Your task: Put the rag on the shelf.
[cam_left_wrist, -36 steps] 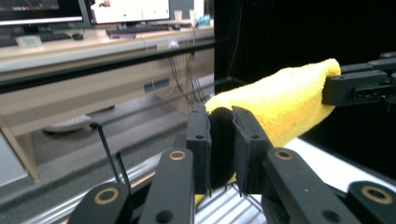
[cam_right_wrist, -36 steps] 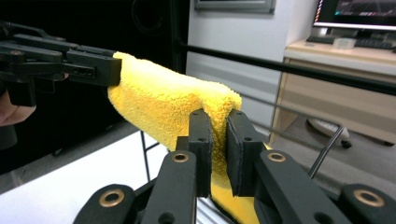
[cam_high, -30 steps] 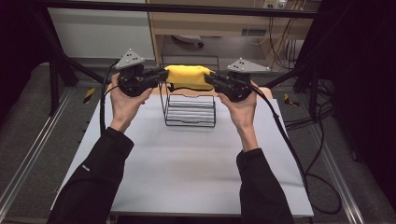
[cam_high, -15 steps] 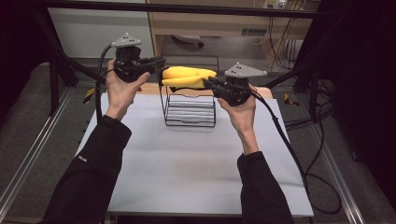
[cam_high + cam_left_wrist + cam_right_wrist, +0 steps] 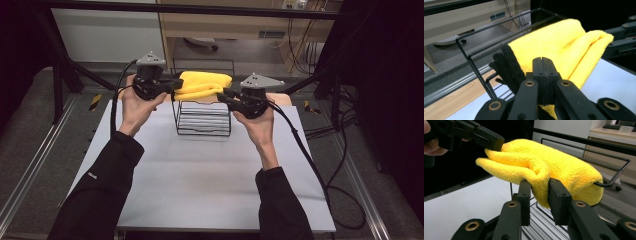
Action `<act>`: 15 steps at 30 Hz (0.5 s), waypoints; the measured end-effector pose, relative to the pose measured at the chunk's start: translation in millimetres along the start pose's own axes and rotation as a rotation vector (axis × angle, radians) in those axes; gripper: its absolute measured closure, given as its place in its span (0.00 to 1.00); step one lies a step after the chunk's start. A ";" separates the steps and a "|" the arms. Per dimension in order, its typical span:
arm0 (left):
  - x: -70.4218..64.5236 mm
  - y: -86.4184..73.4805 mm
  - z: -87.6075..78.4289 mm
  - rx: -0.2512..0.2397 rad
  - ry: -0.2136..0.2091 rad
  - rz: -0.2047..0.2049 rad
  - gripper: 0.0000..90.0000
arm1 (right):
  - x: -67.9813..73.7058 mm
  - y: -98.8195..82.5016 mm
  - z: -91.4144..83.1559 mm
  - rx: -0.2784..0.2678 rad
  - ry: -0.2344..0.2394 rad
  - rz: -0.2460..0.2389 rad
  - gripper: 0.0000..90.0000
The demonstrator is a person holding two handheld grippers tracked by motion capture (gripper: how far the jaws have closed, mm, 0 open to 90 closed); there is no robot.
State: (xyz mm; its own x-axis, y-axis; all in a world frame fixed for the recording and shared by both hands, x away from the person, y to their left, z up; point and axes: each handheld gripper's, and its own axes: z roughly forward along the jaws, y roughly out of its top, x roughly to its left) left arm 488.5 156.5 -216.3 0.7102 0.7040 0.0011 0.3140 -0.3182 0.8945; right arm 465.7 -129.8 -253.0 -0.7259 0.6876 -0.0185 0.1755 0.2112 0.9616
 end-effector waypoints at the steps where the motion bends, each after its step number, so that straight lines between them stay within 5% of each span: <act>1: -0.7 -0.9 1.4 0.006 0.004 0.009 1.00 | 0.4 -0.8 0.2 0.004 0.001 -0.004 0.79; 8: -3.8 -5.4 7.4 0.024 0.011 0.031 1.00 | 5.5 1.4 -8.1 -0.005 0.005 -0.017 0.52; 13: -2.7 -10.2 8.8 0.023 0.010 0.031 1.00 | 5.4 9.0 -11.8 -0.054 0.039 0.024 0.57; 15: -2.6 -12.9 9.6 0.029 0.010 0.040 1.00 | 5.1 11.2 -7.7 -0.035 0.041 0.033 0.72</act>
State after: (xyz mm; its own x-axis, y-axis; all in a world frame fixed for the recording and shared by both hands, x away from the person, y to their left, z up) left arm 488.7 152.7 -232.2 0.7162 0.6967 0.0410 0.3041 -0.3644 0.8802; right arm 458.8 -129.2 -240.2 -0.7466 0.6649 0.0240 0.1773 0.1641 0.9704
